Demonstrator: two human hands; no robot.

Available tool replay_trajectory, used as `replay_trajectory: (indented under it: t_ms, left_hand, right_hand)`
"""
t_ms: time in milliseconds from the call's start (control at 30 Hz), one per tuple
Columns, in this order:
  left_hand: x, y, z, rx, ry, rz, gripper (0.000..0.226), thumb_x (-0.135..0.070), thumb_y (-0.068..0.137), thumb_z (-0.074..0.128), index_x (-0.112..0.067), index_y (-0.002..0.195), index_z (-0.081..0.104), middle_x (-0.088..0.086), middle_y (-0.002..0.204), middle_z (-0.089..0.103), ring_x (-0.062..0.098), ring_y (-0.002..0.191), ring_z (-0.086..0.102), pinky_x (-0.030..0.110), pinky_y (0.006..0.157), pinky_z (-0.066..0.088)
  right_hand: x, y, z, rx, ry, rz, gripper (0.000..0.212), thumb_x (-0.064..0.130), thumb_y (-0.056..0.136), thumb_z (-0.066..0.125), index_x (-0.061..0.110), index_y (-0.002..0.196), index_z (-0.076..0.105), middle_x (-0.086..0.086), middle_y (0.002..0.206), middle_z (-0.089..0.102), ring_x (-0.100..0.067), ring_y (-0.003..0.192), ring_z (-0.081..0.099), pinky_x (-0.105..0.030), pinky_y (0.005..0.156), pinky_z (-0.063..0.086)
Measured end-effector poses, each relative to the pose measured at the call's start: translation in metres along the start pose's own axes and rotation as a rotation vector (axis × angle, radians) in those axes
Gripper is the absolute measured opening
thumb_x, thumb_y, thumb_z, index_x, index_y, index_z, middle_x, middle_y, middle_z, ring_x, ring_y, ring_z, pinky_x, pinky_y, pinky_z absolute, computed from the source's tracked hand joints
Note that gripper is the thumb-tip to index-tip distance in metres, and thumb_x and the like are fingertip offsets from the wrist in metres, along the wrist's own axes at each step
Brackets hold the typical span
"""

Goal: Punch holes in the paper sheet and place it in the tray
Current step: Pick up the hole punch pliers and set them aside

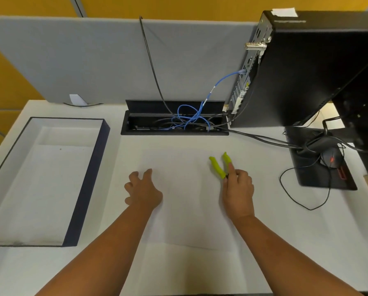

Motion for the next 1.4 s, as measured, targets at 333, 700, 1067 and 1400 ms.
replay_trajectory:
  t_ms: [333, 700, 1067, 1400]
  left_hand:
    - [-0.013, -0.007, -0.002, -0.076, 0.05, 0.175, 0.081, -0.004, 0.075, 0.066, -0.032, 0.143, 0.033, 0.002, 0.143, 0.027, 0.026, 0.126, 0.031, 0.038, 0.097, 0.035]
    - [-0.002, 0.003, -0.005, 0.035, -0.007, 0.214, 0.108, -0.05, 0.072, 0.077, -0.009, 0.15, 0.015, 0.012, 0.142, 0.022, 0.03, 0.129, 0.034, 0.037, 0.104, 0.037]
    - [-0.007, 0.008, -0.006, 0.024, 0.024, 0.258, 0.094, -0.047, 0.069, 0.081, -0.014, 0.143, 0.034, 0.008, 0.138, 0.03, 0.028, 0.122, 0.04, 0.039, 0.095, 0.045]
    - [-0.01, 0.025, -0.015, 0.118, 0.069, 0.209, 0.114, -0.049, 0.058, 0.087, -0.017, 0.146, 0.021, 0.012, 0.139, 0.029, 0.034, 0.125, 0.04, 0.043, 0.095, 0.044]
  right_hand:
    - [0.017, -0.009, 0.033, 0.103, -0.097, -0.104, 0.061, 0.004, 0.084, 0.065, 0.007, 0.141, 0.043, -0.012, 0.105, 0.052, -0.028, 0.079, 0.049, -0.033, 0.064, 0.032]
    - [-0.01, 0.0, 0.019, -0.024, -0.126, 0.168, 0.055, 0.001, 0.085, 0.061, 0.01, 0.138, 0.046, -0.017, 0.116, 0.053, -0.035, 0.094, 0.046, -0.042, 0.076, 0.034]
    - [0.058, -0.019, 0.038, 0.137, -0.049, -0.31, 0.069, -0.004, 0.067, 0.063, 0.012, 0.133, 0.051, -0.012, 0.133, 0.05, -0.03, 0.112, 0.042, -0.043, 0.088, 0.041]
    - [0.056, -0.033, 0.05, 0.277, -0.049, -0.403, 0.052, 0.005, 0.083, 0.053, 0.012, 0.135, 0.051, -0.008, 0.137, 0.049, -0.028, 0.124, 0.043, -0.041, 0.101, 0.038]
Point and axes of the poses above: each hand's wrist, its own y-axis towards the middle knuckle, its own z-axis out of the palm, x = y × z, the point moved 3 cm from there along y, towards the middle knuckle
